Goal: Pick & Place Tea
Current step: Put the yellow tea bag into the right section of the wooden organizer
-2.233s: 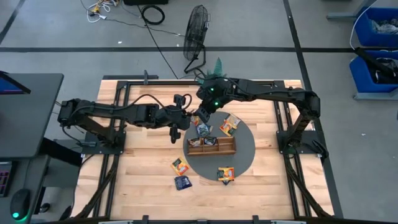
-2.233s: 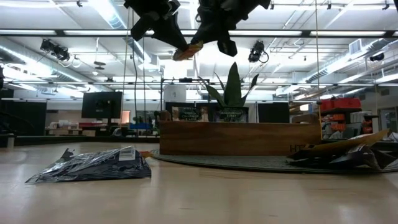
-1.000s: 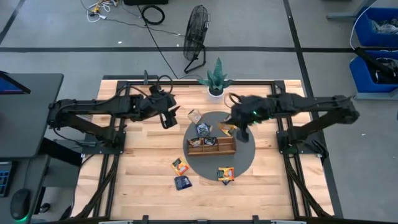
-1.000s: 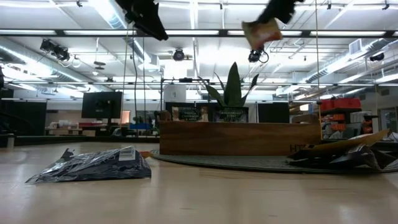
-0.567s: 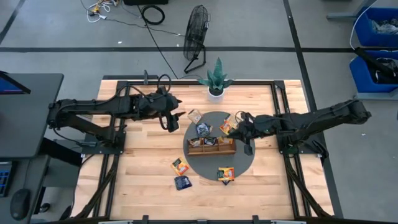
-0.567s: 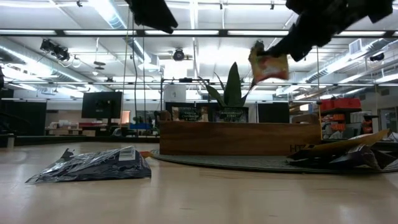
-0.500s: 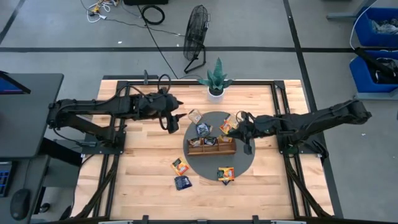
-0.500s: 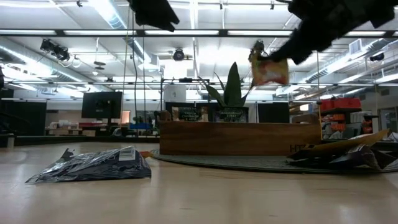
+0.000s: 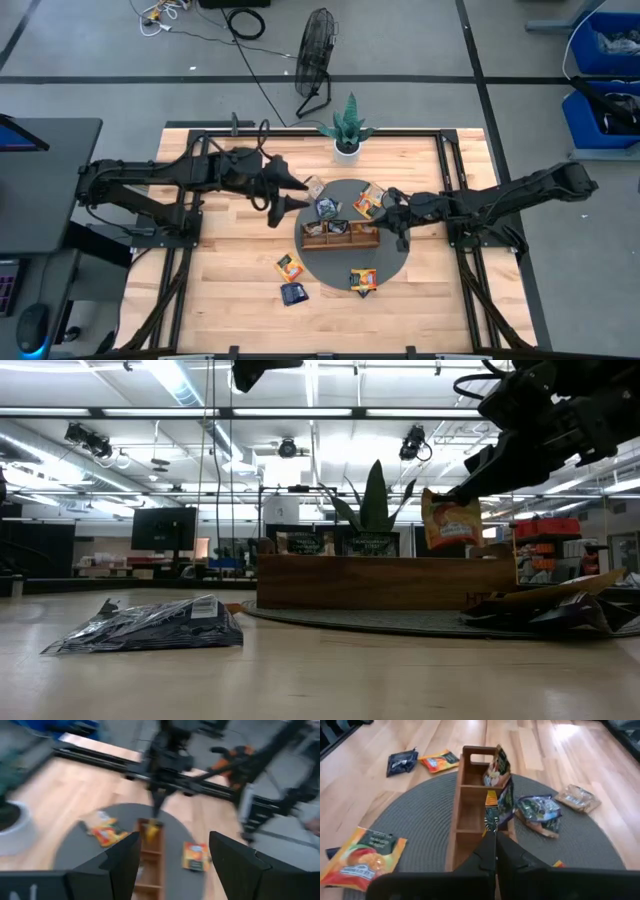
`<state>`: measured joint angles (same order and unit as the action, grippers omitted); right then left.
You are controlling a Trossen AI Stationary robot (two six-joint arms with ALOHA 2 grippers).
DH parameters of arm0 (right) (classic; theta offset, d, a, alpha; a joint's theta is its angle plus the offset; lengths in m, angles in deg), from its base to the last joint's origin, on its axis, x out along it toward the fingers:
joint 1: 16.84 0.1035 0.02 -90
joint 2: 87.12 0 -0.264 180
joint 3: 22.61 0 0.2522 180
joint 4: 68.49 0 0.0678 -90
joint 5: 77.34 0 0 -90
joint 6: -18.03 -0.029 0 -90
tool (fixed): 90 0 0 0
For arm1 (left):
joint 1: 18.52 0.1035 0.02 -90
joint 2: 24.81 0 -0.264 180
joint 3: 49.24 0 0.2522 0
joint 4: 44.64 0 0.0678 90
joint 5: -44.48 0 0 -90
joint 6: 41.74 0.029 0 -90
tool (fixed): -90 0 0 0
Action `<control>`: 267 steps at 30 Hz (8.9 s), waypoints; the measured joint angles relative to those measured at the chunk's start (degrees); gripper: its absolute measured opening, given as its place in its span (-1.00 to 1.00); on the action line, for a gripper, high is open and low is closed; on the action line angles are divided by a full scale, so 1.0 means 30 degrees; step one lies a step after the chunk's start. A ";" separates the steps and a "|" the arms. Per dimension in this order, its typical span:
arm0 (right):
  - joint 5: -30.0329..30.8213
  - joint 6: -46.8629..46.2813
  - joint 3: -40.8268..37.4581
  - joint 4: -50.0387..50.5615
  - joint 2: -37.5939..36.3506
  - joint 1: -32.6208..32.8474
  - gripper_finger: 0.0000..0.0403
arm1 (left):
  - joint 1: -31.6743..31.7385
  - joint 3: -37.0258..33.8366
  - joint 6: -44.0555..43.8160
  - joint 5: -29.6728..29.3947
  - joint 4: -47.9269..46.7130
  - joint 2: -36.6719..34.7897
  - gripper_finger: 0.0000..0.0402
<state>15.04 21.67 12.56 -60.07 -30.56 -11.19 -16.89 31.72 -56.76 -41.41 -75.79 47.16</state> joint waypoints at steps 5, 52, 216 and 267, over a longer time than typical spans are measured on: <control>-0.0850 0.1029 -0.0007 0.0026 0.0000 -0.0633 -1.00 | -0.0253 0.0000 -0.0269 0.0962 -0.0361 0.0049 0.19; -0.2374 0.0533 -0.0022 -0.2187 0.4064 -0.2414 -0.16 | -0.1156 0.0000 -0.0259 0.0787 -0.1426 0.2645 0.18; -0.9218 -0.6400 2.3647 1.8185 1.1507 -0.6531 0.02 | -0.4228 0.4823 2.0734 -1.3370 -0.4603 0.5865 -0.99; -1.0611 -0.7877 2.4137 1.8329 1.2313 -0.6472 0.02 | -0.3346 0.4838 2.1739 -1.2505 -0.3334 0.5923 -0.99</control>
<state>-16.79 -1.96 84.97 -5.08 6.38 -30.60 -26.93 46.23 8.45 -78.92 -85.79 64.93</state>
